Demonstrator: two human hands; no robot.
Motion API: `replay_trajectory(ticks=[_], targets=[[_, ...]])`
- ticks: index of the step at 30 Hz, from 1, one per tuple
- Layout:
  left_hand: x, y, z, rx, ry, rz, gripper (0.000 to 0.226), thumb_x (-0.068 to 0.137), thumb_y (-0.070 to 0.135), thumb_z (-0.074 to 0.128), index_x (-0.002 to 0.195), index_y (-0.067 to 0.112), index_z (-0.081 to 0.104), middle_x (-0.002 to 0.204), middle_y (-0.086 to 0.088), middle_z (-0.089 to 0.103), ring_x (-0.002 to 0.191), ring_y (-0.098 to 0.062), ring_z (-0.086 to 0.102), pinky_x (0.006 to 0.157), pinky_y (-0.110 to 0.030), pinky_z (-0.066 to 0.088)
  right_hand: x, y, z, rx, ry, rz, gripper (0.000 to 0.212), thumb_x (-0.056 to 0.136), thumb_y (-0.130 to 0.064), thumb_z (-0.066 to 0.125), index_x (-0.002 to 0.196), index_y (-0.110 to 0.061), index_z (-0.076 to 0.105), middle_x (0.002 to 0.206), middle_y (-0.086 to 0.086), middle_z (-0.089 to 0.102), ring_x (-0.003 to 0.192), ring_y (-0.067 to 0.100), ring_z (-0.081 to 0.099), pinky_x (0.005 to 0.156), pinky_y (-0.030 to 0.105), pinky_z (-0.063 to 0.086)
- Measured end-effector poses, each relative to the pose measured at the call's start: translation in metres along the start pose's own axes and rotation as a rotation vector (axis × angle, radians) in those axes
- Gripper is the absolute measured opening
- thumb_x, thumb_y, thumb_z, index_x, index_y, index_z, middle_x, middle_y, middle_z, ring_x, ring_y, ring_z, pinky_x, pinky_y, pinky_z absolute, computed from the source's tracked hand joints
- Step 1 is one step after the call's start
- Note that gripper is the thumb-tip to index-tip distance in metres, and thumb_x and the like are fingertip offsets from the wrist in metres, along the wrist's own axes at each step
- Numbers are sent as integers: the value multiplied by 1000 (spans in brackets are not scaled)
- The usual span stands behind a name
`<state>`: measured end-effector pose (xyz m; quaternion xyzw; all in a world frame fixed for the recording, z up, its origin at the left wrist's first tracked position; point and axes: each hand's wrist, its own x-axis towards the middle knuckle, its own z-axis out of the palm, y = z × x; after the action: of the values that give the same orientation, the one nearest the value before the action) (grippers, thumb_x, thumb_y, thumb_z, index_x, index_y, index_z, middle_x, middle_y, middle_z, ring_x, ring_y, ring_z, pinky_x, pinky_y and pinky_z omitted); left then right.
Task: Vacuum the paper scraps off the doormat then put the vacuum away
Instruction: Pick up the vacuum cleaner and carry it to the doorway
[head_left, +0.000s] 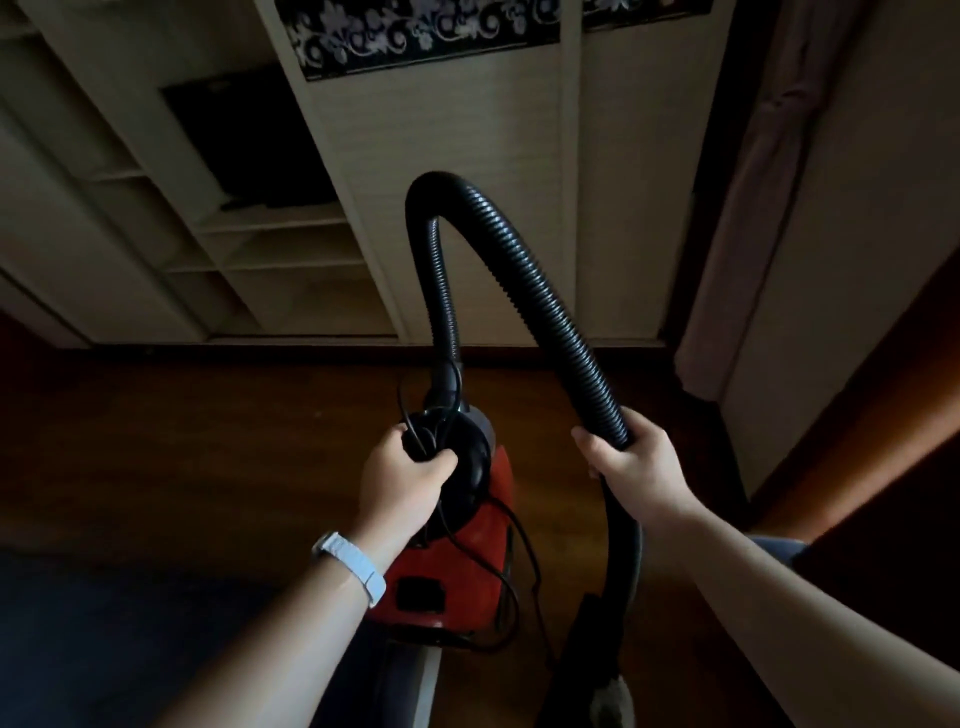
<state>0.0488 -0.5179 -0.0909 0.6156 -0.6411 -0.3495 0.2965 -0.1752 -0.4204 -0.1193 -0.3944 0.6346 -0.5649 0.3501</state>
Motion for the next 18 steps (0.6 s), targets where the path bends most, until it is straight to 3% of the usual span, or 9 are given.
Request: replay_trajectory(ticks=[7, 14, 18], targets=[[72, 32, 19, -23, 89, -50, 14, 76, 22, 71, 87, 24, 63, 79, 4, 69, 71, -12, 67, 58, -28, 53, 118, -13, -4, 22, -113, -3, 17, 85, -24, 75, 97, -20, 64, 67, -2, 61, 57, 9, 57, 52, 28, 47], [153, 35, 16, -113, 179, -140, 13, 73, 24, 71, 82, 19, 63, 78, 0, 68, 70, -17, 67, 60, -34, 55, 213, -41, 44, -7, -192, -73, 15, 84, -21, 77, 91, -24, 64, 67, -6, 60, 55, 3, 54, 49, 20, 43], [216, 21, 12, -177, 170, -170, 11, 76, 20, 70, 81, 17, 61, 75, -1, 65, 67, -19, 66, 54, -31, 50, 270, -41, 78, -52, -228, -41, 17, 84, -25, 76, 94, -27, 63, 70, -4, 61, 57, 2, 56, 51, 20, 46]])
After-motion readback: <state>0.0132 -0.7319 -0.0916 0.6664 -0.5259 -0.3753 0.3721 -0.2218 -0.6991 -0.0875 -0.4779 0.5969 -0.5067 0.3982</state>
